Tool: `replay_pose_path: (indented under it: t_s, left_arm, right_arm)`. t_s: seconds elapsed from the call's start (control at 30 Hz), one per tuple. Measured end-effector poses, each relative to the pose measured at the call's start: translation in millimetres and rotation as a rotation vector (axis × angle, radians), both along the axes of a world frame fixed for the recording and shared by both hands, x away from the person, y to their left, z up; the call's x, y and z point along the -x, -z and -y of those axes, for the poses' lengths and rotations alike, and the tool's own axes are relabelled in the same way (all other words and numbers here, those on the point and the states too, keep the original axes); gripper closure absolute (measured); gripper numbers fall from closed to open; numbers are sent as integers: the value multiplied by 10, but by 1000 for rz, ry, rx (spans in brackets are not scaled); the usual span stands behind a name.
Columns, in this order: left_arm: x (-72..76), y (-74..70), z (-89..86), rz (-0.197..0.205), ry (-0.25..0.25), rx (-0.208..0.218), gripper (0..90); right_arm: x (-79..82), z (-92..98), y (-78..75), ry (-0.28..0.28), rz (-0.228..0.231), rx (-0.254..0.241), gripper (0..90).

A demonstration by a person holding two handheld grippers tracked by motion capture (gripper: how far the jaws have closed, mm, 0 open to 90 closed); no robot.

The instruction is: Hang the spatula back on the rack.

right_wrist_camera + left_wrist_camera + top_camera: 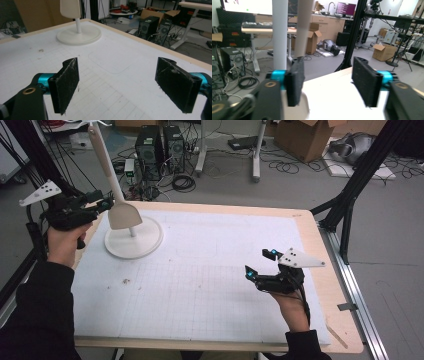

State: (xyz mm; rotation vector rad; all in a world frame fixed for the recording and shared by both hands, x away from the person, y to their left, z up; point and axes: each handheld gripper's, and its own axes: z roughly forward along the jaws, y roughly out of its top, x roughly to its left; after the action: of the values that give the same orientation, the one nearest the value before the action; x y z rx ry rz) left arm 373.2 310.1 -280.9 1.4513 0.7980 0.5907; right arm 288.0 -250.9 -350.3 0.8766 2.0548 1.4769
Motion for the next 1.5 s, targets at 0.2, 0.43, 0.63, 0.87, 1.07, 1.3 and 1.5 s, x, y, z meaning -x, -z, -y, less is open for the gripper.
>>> replay_pose_path:
  t_s: [0.2, 0.43, 0.63, 0.87, 1.07, 1.3, 1.5]
  left_arm:
    - [242, 264, -66, 47, 61, 25, 258]
    - [514, 620, -11, 52, 70, -8, 134]
    - [705, 923, 100, 55, 76, -13, 137]
    - [798, 1227, 283, 18, 127, -8, 137]
    - [796, 1368, 412, -28, 162, -37, 147]
    - [791, 1448, 489, -40, 176, -47, 150]
    - [789, 1473, 514, -47, 171, -54, 157]
  right_arm:
    - [3, 36, 111, 15, -25, 5, 185]
    - [39, 95, 238, 61, -1, 12, 168]
    - [85, 193, 424, 104, -8, 37, 167]
    - [140, 295, 572, 133, -3, 23, 167]
    - [195, 317, 621, 145, 3, 19, 167]
    - [224, 279, 661, 151, 2, 17, 167]
    - [213, 251, 647, 145, 4, 21, 167]
